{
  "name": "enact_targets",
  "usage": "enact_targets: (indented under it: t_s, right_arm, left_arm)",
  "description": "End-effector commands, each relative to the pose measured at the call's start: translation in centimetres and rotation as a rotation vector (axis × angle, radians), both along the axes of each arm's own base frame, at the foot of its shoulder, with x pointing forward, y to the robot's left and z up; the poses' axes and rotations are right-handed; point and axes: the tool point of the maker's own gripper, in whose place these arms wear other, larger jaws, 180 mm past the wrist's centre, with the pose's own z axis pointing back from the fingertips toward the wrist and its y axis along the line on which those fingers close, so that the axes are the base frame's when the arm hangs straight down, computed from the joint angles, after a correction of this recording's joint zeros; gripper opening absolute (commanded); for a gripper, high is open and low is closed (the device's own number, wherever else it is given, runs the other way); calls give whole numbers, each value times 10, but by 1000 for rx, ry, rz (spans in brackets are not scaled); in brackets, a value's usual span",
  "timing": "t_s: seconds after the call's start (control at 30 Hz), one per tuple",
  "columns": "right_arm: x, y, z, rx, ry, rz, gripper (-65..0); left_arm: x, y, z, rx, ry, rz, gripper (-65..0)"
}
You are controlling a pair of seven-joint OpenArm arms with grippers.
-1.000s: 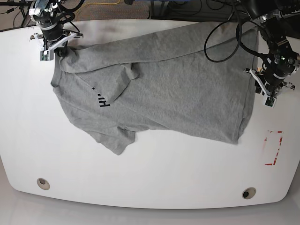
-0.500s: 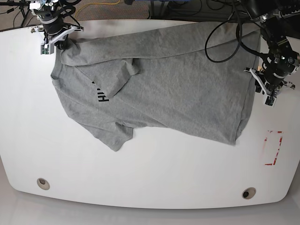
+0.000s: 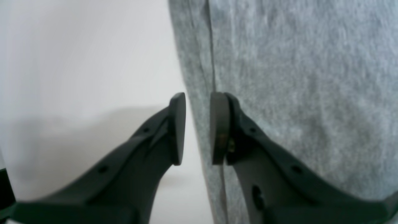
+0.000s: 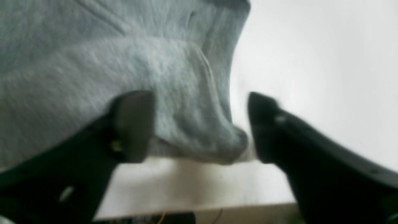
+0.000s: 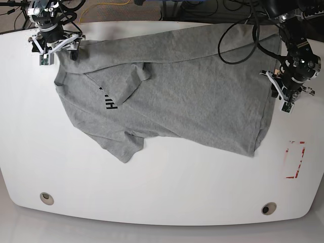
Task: Fold the T-shirt properly
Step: 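Grasp the shirt edge with the right gripper near the shoulder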
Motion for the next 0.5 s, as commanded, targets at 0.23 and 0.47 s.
enact_targets:
  t_s: [0.23,0.47]
  right_arm:
    - [39,5,21,-5,-100,30,-81]
    - [54,8,9,20,-64,47,-79]
  left_arm:
    - [7,4,12,15,-40,-5,-519]
    - [7,4,12,16,-40,-5,-519]
